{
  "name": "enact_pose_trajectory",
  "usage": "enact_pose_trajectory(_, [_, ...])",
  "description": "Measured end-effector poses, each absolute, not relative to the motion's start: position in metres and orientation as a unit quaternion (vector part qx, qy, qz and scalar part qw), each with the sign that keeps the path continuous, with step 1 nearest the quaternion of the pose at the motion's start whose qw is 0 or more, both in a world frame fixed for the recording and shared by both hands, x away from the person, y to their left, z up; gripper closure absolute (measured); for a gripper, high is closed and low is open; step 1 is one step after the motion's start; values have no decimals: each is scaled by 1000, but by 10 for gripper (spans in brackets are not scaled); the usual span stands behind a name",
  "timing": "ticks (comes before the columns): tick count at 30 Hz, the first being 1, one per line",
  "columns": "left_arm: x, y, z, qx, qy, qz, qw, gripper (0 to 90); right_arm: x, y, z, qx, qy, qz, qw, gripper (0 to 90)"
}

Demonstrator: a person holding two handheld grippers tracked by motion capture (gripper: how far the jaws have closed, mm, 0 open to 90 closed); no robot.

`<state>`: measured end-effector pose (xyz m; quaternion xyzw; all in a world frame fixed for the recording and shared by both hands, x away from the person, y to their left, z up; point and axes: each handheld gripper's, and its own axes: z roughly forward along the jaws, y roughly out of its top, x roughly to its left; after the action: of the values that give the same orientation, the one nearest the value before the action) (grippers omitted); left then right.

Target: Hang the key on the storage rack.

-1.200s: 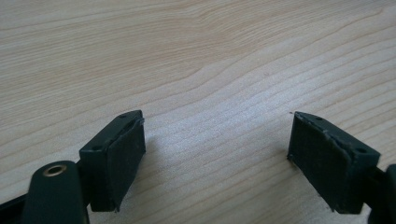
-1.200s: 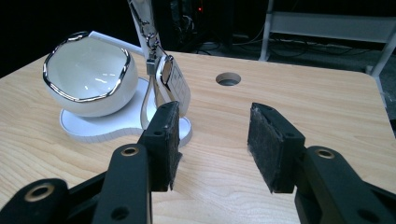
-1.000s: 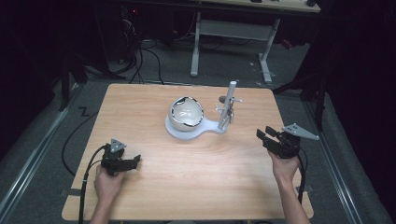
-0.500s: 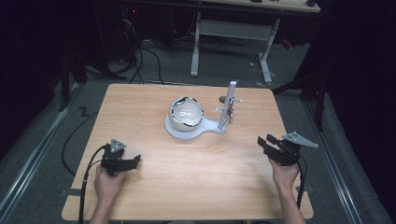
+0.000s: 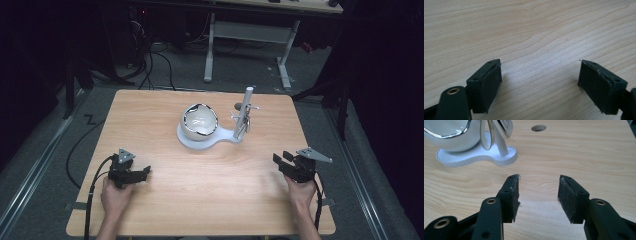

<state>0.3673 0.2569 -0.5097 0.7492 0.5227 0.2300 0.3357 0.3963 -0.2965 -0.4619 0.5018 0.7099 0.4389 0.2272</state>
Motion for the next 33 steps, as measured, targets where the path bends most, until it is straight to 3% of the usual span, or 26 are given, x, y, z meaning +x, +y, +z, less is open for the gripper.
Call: enact_pose_trajectory(33, [367, 257, -510, 749, 523, 230, 335, 191, 415, -269, -504, 514, 757, 330, 233, 368])
